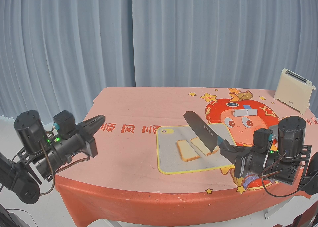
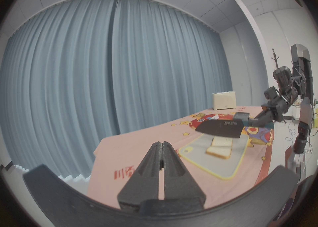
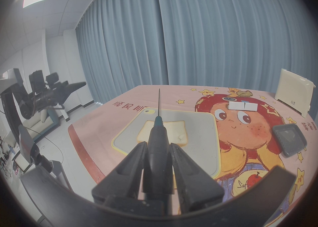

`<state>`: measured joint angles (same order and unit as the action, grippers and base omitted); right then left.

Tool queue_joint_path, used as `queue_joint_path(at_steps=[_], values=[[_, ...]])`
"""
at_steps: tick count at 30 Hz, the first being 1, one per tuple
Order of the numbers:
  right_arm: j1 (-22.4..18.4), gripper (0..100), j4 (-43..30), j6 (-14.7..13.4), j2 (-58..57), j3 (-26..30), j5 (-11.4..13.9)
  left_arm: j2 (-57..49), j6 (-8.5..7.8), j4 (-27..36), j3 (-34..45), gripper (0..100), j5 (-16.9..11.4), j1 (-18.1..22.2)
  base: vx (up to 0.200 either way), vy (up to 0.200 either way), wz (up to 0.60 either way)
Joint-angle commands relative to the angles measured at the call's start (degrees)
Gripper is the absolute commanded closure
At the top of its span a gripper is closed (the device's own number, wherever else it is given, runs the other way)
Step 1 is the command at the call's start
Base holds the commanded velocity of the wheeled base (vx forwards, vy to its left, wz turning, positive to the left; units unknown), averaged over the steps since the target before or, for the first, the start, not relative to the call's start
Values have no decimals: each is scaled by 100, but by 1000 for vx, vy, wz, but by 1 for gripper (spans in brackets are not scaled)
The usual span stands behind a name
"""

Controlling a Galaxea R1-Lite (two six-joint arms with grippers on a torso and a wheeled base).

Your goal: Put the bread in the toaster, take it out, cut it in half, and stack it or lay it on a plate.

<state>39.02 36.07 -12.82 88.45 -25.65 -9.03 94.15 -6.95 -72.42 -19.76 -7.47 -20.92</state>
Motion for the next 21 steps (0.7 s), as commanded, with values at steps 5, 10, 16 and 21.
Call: queue_joint_path(at_steps=[5, 10, 16, 21], values=[[-140, 100, 40, 8, -48, 16, 42, -1390, -61, -413, 1976, 100, -17, 1310, 0, 0, 0], [-132, 100, 40, 17, -92, 7, 51, -2208, -61, -325, 1976, 100, -9, 1529, 0, 0, 0], [-158, 100, 40, 26, -259, 7, 60, -3781, -131, 1275, 1976, 100, 0, 1696, 0, 0, 0], [-176, 100, 31, 34, -346, 7, 68, -5354, -140, 3217, 1976, 100, 18, 1696, 0, 0, 0]])
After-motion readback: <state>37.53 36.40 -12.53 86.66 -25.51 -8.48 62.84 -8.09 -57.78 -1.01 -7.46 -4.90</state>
